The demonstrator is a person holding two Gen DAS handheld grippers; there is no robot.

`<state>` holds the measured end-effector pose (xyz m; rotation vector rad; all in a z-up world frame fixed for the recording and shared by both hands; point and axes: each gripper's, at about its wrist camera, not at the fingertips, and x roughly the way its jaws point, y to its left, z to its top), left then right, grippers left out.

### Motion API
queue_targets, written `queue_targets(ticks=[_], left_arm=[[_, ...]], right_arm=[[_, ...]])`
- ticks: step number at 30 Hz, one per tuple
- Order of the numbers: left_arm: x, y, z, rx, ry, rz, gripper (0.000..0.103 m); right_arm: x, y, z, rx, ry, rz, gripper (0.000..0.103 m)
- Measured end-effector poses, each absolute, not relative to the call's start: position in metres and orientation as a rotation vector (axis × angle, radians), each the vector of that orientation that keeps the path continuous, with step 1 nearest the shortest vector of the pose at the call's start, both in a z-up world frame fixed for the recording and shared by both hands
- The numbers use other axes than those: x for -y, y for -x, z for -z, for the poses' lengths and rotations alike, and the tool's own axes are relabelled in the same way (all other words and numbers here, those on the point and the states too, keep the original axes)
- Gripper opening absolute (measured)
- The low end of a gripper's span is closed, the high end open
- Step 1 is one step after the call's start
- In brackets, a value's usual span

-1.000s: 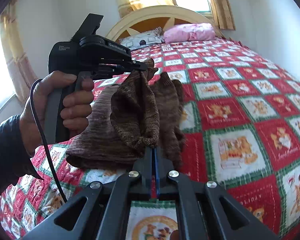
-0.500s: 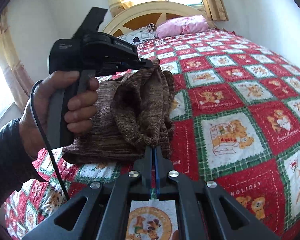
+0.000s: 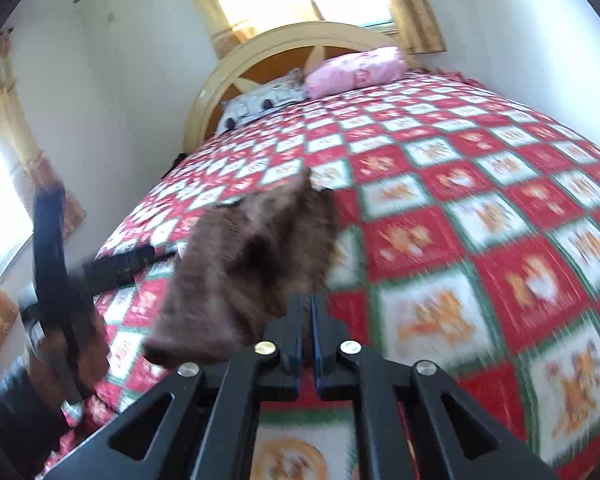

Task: Fold small clothes
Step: 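Lift the folded sweater with both grippers and fold it over, then press the folded sweater onto the quilt and open both grippers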

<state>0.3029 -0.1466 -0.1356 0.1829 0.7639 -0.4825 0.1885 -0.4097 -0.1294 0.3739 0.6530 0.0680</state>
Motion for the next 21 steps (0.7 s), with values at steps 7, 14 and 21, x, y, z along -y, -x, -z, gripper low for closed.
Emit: queue_targets(ticks=[7, 14, 21], left_arm=[[0.135, -0.295, 0.159, -0.800, -0.138, 0.490, 0.076], [0.128, -0.293, 0.172, -0.837, -0.117, 0.504, 0.079], [0.127, -0.294, 0.178, -0.863, -0.109, 0.515, 0.084]], right_arm=[[0.382, -0.246, 0.118, -0.700, -0.339, -0.118, 0.065], [0.385, -0.282, 0.142, -0.830, -0.308, -0.043, 0.014], [0.413, -0.276, 0.160, -0.861, -0.326, 0.069, 0.010]])
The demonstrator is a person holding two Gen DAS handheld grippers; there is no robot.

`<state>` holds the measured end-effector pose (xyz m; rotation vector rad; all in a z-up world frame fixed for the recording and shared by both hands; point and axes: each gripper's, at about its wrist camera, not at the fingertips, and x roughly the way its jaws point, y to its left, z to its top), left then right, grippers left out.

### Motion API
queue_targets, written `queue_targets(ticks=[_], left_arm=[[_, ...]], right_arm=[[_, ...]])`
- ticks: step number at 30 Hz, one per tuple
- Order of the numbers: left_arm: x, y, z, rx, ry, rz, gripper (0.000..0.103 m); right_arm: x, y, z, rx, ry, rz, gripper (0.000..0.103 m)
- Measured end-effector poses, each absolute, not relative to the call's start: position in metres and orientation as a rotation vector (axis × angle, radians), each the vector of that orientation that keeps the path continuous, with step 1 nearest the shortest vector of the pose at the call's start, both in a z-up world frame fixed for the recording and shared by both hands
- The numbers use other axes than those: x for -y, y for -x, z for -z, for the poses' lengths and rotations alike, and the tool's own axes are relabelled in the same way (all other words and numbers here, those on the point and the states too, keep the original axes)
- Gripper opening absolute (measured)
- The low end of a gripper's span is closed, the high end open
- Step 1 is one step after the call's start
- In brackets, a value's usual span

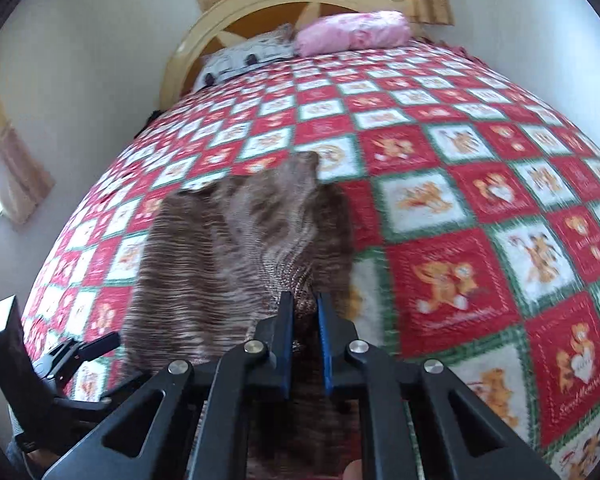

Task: Fold small clothes
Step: 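Press the folded sweater onto the quilt and open both grippers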

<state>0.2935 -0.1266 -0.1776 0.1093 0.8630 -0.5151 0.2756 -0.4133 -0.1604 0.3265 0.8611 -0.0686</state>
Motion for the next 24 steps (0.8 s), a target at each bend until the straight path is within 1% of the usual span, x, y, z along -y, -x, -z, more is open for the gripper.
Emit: queue_targets(ticks=[3, 6, 7, 8, 9, 11, 15, 20, 22, 23, 24], left_arm=[[0.126, -0.292, 0.178, -0.860, -0.106, 0.516, 0.084], [0.125, -0.290, 0.177, -0.855, -0.105, 0.515, 0.084], [0.124, -0.290, 0.177, -0.854, -0.099, 0.517, 0.084], [0.123, -0.290, 0.177, -0.854, -0.094, 0.519, 0.084], [0.123, -0.290, 0.178, -0.854, -0.089, 0.521, 0.084], [0.121, -0.291, 0.178, -0.856, -0.083, 0.525, 0.084], [0.118, -0.292, 0.179, -0.862, -0.064, 0.539, 0.084], [0.119, -0.292, 0.179, -0.864, -0.056, 0.547, 0.084], [0.118, -0.293, 0.179, -0.866, -0.050, 0.551, 0.084], [0.118, -0.293, 0.179, -0.867, -0.046, 0.554, 0.084], [0.118, -0.293, 0.179, -0.867, -0.045, 0.555, 0.084]], right_arm=[[0.421, -0.276, 0.172, -0.882, -0.355, 0.052, 0.010], [0.421, -0.277, 0.165, -0.867, -0.349, 0.033, 0.011], [0.422, -0.278, 0.162, -0.858, -0.352, 0.020, 0.013], [0.424, -0.281, 0.155, -0.849, -0.333, 0.034, 0.020], [0.425, -0.282, 0.151, -0.838, -0.323, 0.039, 0.032], [0.426, -0.291, 0.142, -0.810, -0.307, 0.027, 0.044], [0.425, -0.330, 0.131, -0.827, -0.282, -0.002, 0.045], [0.436, -0.387, 0.150, -0.909, -0.396, -0.059, 0.045], [0.440, -0.401, 0.162, -0.957, -0.465, -0.067, 0.007], [0.441, -0.403, 0.166, -0.970, -0.453, -0.032, 0.003], [0.444, -0.404, 0.169, -0.972, -0.448, -0.010, 0.003]])
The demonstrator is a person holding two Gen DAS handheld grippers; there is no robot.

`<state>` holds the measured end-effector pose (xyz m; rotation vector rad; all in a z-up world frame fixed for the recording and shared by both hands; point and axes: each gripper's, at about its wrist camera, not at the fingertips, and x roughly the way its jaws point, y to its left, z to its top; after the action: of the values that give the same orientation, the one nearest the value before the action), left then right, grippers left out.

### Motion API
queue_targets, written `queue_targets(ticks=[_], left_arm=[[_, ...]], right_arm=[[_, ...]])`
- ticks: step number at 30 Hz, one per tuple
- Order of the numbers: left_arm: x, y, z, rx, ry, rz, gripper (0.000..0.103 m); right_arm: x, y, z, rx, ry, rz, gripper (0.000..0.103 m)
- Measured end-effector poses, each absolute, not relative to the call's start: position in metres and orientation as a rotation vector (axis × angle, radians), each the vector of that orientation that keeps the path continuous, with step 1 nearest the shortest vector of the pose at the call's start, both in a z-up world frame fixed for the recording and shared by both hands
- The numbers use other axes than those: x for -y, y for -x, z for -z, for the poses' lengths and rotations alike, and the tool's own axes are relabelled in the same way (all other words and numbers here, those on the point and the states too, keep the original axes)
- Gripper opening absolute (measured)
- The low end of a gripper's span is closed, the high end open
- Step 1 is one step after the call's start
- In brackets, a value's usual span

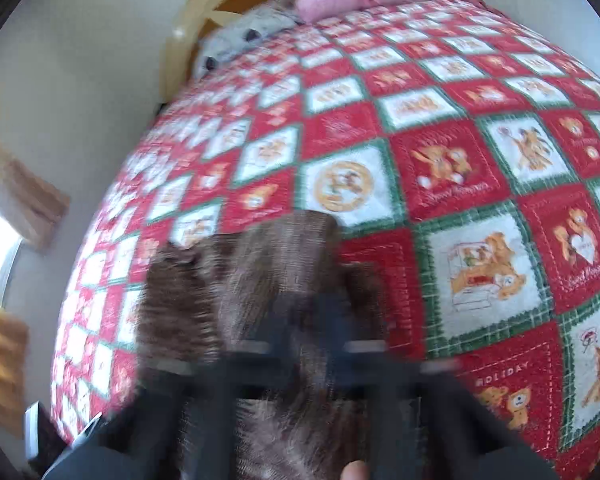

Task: Fold small clothes
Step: 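Press the folded sweater onto the quilt and open both grippers, then move both grippers to the edge of the folded sweater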

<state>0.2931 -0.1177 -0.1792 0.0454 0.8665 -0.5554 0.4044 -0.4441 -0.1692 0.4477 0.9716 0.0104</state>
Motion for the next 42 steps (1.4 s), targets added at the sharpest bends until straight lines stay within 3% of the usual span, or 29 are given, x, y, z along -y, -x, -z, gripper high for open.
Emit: queue_targets(ticks=[6, 16, 22, 26, 34, 42], left_arm=[[0.118, -0.293, 0.179, -0.867, -0.043, 0.560, 0.084], [0.115, -0.295, 0.179, -0.868, -0.027, 0.565, 0.084], [0.111, -0.294, 0.179, -0.865, -0.013, 0.566, 0.084], [0.111, -0.293, 0.179, -0.865, -0.007, 0.568, 0.086], [0.113, -0.293, 0.179, -0.864, -0.013, 0.556, 0.089], [0.113, -0.294, 0.179, -0.865, -0.014, 0.553, 0.091]], right_arm=[[0.461, -0.393, 0.176, -0.935, -0.508, -0.029, 0.005], [0.397, -0.272, 0.115, -0.802, -0.322, -0.294, 0.005], [0.373, -0.252, 0.154, -0.985, -0.153, -0.139, 0.005], [0.397, -0.231, 0.176, -0.998, -0.234, -0.124, 0.002], [0.388, -0.233, 0.164, -1.015, -0.178, -0.094, 0.002], [0.371, -0.249, 0.125, -0.873, -0.151, -0.081, 0.005]])
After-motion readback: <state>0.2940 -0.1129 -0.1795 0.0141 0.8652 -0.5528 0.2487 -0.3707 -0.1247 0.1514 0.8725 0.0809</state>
